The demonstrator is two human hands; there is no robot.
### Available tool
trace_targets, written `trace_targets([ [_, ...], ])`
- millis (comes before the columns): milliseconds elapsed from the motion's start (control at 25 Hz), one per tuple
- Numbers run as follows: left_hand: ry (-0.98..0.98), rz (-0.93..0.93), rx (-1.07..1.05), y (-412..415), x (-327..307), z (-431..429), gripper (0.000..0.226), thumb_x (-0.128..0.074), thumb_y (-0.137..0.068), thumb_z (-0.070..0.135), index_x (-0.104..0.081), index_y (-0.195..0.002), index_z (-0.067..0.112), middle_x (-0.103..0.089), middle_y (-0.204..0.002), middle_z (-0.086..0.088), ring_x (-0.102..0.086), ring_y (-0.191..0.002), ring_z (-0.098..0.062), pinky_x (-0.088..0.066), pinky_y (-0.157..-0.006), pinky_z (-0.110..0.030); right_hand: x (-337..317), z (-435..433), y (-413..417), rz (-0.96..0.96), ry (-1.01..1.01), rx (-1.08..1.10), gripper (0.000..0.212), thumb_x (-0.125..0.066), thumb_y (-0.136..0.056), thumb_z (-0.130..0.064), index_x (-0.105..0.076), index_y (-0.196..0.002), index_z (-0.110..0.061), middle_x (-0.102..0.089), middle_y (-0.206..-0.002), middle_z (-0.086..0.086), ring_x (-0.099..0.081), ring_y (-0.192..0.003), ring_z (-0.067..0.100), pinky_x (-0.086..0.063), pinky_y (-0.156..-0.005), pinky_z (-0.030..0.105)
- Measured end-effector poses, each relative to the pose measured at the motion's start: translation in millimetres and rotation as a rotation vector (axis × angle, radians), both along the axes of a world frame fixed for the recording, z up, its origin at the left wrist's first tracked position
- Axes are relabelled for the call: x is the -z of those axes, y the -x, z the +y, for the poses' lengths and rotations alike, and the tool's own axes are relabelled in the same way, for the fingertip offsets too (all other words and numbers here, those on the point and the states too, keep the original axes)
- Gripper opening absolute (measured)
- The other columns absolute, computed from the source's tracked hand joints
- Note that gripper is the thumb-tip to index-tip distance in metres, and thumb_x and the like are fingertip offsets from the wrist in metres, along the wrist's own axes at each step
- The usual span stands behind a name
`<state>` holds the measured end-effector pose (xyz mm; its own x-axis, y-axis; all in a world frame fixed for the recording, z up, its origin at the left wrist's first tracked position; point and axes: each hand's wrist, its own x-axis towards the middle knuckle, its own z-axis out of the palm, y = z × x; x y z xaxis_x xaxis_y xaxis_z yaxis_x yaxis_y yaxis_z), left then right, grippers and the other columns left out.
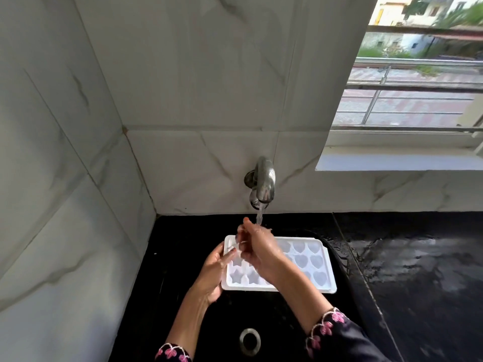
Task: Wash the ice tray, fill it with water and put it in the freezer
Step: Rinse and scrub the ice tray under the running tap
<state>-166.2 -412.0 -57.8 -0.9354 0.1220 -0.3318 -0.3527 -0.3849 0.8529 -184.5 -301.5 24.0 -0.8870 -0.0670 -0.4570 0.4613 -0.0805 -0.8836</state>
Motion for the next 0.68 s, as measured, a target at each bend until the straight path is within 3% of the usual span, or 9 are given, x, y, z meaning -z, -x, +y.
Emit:
trace_targets([
  [80, -0.023, -0.001, -0.010, -1, -1, -4, 0.026, -0.051, -0.097, 0.002, -0.060, -0.121, 0.005, -0.075, -0.101, -0.014, -0.074, -0.083, -0.023, -0.060, -0.066, -0.032, 1, 0, 21, 0.087, -0.328, 0.115, 0.036, -0.040, -0.103, -0.039, -0.054, -0.112, -0.007, -0.062, -0.108, 0.019, -0.062, -0.091, 0.024, -0.051, -0.077, 0.033],
  [120, -0.028, -0.014, -0.014, -2, 1, -4, 0.026, -0.052, -0.096, 0.003, -0.059, -0.121, 0.004, -0.074, -0.102, -0.016, -0.074, -0.084, -0.025, -0.060, -0.066, -0.034, 0, 4, 28, 0.157, -0.577, 0.097, 0.053, -0.037, -0.101, -0.045, -0.043, -0.133, -0.003, -0.049, -0.133, 0.022, -0.051, -0.120, 0.031, -0.044, -0.099, 0.038],
  [200, -0.033, -0.055, -0.028, -4, 1, -3, 0.024, -0.053, -0.095, 0.002, -0.060, -0.118, 0.005, -0.075, -0.098, -0.015, -0.074, -0.080, -0.026, -0.061, -0.065, -0.037, 2, 5, 46, 0.200, -0.751, 0.134, 0.071, -0.040, -0.099, -0.048, -0.023, -0.149, 0.000, -0.031, -0.150, 0.021, -0.031, -0.138, 0.034, -0.029, -0.112, 0.038],
  [280, -0.034, -0.057, -0.033, -5, 0, -2, 0.024, -0.054, -0.095, 0.002, -0.060, -0.118, 0.006, -0.075, -0.097, -0.014, -0.074, -0.081, -0.027, -0.062, -0.065, -0.038, 5, 1, 63, 0.171, -0.542, 0.167, 0.067, -0.047, -0.097, -0.043, -0.031, -0.144, 0.002, -0.042, -0.143, 0.021, -0.043, -0.130, 0.036, -0.038, -0.104, 0.036],
  [360, -0.046, -0.050, -0.044, -5, 1, -4, 0.024, -0.053, -0.095, 0.001, -0.059, -0.118, 0.006, -0.076, -0.096, -0.014, -0.074, -0.081, -0.027, -0.061, -0.064, -0.037, 10, -2, 73, 0.140, -0.353, 0.254, 0.050, -0.048, -0.098, -0.036, -0.045, -0.130, 0.003, -0.054, -0.121, 0.014, -0.054, -0.116, 0.035, -0.044, -0.082, 0.025],
  [440, -0.066, -0.054, -0.064, -7, 3, -9, 0.023, -0.053, -0.096, 0.000, -0.060, -0.117, 0.006, -0.076, -0.094, -0.013, -0.075, -0.079, -0.026, -0.061, -0.062, -0.037, 12, -6, 79, 0.014, -0.030, 0.454, 0.024, -0.047, -0.102, -0.029, -0.057, -0.097, -0.008, -0.058, -0.088, 0.006, -0.062, -0.087, 0.030, -0.040, -0.061, 0.021],
  [520, -0.073, -0.050, -0.071, -9, 3, -14, 0.022, -0.052, -0.096, 0.000, -0.060, -0.115, 0.006, -0.075, -0.095, -0.014, -0.075, -0.078, -0.026, -0.061, -0.060, -0.037, 10, -3, 78, -0.027, 0.223, 0.499, 0.031, -0.042, -0.105, -0.024, -0.053, -0.078, -0.015, -0.059, -0.061, 0.001, -0.059, -0.055, 0.016, -0.042, -0.051, 0.023],
  [600, -0.083, -0.051, -0.093, -12, 4, -19, 0.021, -0.051, -0.096, 0.000, -0.061, -0.113, 0.007, -0.074, -0.097, -0.016, -0.074, -0.076, -0.025, -0.061, -0.060, -0.036, 1, 9, 72, -0.050, 0.259, 0.344, 0.033, -0.039, -0.106, -0.027, -0.055, -0.080, -0.014, -0.062, -0.056, 0.001, -0.056, -0.043, 0.009, -0.047, -0.048, 0.022],
  [680, -0.098, -0.049, -0.121, -15, 3, -30, 0.022, -0.051, -0.096, 0.002, -0.060, -0.116, 0.007, -0.072, -0.101, -0.018, -0.074, -0.078, -0.025, -0.061, -0.062, -0.037, -5, 35, 51, -0.006, -0.069, -0.009, 0.038, -0.043, -0.104, -0.039, -0.060, -0.086, -0.010, -0.068, -0.077, 0.010, -0.058, -0.056, 0.013, -0.050, -0.058, 0.025],
])
